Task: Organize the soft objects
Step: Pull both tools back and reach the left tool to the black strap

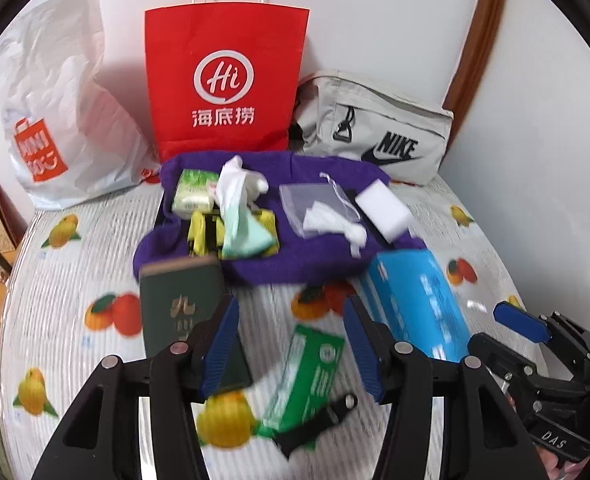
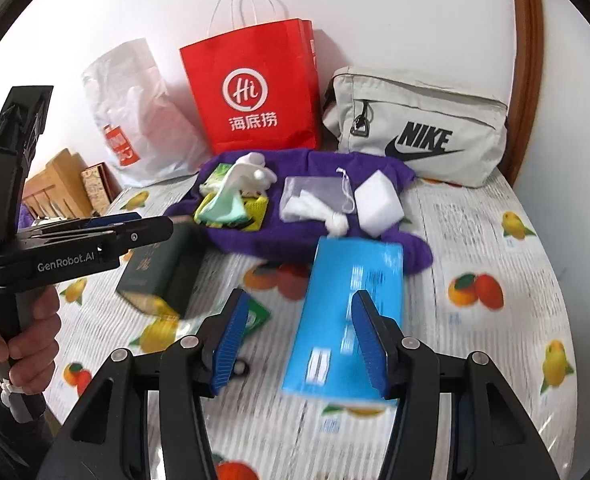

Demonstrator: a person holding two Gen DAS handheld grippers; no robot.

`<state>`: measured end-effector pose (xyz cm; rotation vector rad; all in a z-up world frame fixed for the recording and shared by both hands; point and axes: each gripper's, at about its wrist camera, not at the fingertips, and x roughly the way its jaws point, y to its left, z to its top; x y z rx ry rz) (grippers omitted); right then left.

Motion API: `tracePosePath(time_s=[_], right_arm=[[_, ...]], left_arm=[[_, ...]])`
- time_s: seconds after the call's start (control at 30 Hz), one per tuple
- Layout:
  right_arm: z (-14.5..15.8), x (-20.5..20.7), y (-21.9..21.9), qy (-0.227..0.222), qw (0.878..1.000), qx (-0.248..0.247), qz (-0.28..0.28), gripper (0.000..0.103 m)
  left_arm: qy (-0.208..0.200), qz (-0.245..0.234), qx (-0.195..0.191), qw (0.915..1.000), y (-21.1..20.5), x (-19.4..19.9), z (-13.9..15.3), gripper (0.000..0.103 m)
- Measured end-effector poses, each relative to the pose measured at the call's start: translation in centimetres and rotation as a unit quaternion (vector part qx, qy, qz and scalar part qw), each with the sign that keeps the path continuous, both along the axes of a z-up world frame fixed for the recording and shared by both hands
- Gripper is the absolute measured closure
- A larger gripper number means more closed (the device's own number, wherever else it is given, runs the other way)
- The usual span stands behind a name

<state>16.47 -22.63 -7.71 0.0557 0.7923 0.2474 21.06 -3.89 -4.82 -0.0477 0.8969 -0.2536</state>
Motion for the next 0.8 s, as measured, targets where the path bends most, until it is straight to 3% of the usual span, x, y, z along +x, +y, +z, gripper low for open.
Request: tracePosePath(time_s=[0.33, 0.8], right_arm=[[-2.0, -5.3, 0.3, 0.006, 1.000, 0.004, -0.003, 0.050], [-3.5, -8.6, 0.0, -0.006, 1.000, -0.025, -0.017, 0.050]], left_arm=[[0.014, -0.038, 0.012, 0.9991, -0.7, -5.9, -3.7, 0.051], [0.048, -0.045, 0.034, 0.9972, -1.8, -6.8, -9.7, 0.051]])
